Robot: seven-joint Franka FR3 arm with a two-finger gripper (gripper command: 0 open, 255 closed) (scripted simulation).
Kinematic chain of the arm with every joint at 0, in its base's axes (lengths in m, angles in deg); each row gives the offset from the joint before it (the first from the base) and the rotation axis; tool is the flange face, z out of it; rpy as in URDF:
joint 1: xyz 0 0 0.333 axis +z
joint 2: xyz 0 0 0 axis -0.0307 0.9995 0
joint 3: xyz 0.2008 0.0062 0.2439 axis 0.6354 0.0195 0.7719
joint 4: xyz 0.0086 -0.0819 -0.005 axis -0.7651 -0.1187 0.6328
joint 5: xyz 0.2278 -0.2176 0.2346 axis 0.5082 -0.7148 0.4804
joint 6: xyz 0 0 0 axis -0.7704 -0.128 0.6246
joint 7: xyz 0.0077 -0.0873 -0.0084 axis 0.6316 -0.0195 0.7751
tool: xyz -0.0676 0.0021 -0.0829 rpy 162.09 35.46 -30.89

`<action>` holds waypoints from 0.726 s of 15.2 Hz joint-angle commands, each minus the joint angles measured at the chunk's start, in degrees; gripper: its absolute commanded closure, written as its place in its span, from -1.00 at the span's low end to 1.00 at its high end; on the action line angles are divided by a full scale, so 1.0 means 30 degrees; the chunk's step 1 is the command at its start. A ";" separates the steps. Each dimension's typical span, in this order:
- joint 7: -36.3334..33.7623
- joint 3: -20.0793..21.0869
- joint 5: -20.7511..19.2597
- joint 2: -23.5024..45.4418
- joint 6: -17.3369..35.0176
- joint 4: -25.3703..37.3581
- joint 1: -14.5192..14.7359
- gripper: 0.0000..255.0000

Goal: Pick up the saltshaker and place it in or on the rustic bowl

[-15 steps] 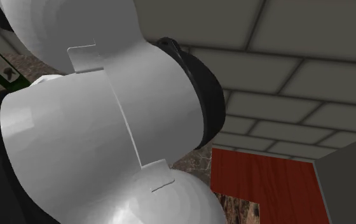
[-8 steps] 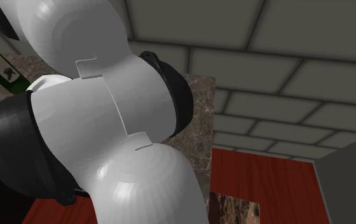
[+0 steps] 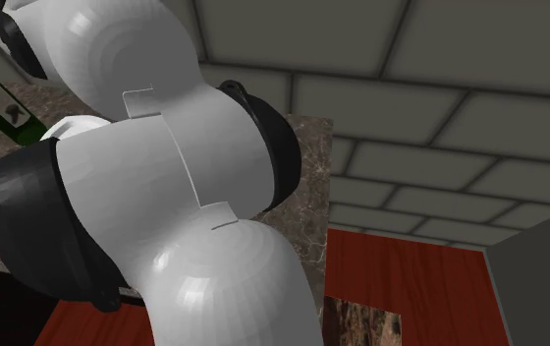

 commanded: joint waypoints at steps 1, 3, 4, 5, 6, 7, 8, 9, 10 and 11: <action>-0.0009 -0.0021 -0.0034 0.0102 0.0500 -0.0391 0.0002 1.00; 0.0008 -0.0047 -0.0064 0.0206 0.0929 -0.0725 -0.0015 1.00; 0.0008 -0.0047 -0.0064 0.0205 0.0930 -0.0727 -0.0015 1.00; 0.0008 -0.0047 -0.0064 0.0206 0.0929 -0.0725 -0.0015 1.00; 0.0008 -0.0047 -0.0064 0.0206 0.0929 -0.0725 -0.0015 1.00; 0.0008 -0.0047 -0.0064 0.0206 0.0929 -0.0725 -0.0014 1.00; 0.0008 -0.0047 -0.0064 0.0206 0.0929 -0.0725 -0.0014 1.00; 0.0008 -0.0047 -0.0064 0.0206 0.0929 -0.0725 -0.0014 1.00; 0.0008 -0.0047 -0.0064 0.0206 0.0929 -0.0725 -0.0014 1.00; 0.0008 -0.0047 -0.0064 0.0206 0.0929 -0.0725 -0.0014 1.00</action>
